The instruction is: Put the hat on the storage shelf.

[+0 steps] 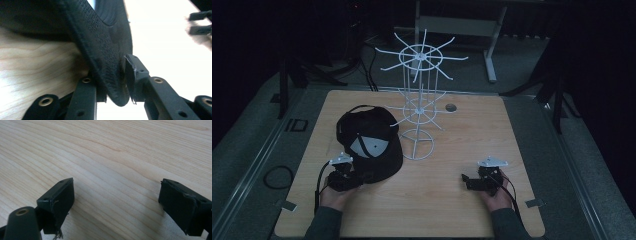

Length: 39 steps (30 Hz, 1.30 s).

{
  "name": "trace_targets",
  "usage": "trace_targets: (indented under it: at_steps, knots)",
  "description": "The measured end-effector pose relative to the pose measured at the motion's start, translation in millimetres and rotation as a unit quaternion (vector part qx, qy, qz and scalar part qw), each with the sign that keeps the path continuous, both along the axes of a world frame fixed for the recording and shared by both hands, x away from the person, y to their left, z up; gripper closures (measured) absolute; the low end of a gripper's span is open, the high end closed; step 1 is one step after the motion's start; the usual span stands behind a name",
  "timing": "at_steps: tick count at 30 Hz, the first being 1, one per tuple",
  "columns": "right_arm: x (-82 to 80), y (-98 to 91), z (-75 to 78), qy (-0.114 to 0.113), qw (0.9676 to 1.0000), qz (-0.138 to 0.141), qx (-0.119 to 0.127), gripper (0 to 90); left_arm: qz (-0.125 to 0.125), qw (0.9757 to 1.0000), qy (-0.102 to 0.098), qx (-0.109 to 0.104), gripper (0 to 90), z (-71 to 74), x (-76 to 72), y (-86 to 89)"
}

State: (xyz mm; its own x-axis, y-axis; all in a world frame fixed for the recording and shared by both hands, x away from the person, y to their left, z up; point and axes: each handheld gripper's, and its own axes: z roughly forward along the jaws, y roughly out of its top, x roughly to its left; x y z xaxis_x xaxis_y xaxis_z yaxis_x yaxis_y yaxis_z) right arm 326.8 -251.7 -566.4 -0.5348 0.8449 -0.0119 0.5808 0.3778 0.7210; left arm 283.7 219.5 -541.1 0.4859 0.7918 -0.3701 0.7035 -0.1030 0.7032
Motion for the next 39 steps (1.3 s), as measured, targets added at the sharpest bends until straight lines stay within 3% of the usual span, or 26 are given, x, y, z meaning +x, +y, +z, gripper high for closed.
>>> trace_targets:
  at_steps: [4, 16, 28, 35, 39]
  knots:
    - [0.0, 0.0, 0.0, 0.000, 1.0000, 0.000, 0.000, 13.1, 0.001, 0.9998, -0.001, -0.022, 75.8, 3.6, -1.4, 0.5]
    - [0.0, 0.0, 0.0, 0.000, 1.0000, 0.000, 0.000, 13.1, 0.035, 0.9983, 0.004, -0.046, 79.7, 9.2, -2.4, 16.1]
    - [0.0, 0.0, 0.0, 0.000, 1.0000, 0.000, 0.000, 13.1, 0.063, 0.9968, -0.014, -0.048, 85.5, 19.2, -3.5, 30.2]
    - [0.0, 0.0, 0.0, 0.000, 1.0000, 0.000, 0.000, 13.1, 0.067, 0.9967, -0.020, -0.040, 86.2, 22.7, -2.9, 31.1]
    - [0.0, 0.0, 0.0, 0.000, 1.0000, 0.000, 0.000, 13.1, 0.069, 0.9969, -0.030, -0.024, 86.4, 26.5, -3.0, 30.0]
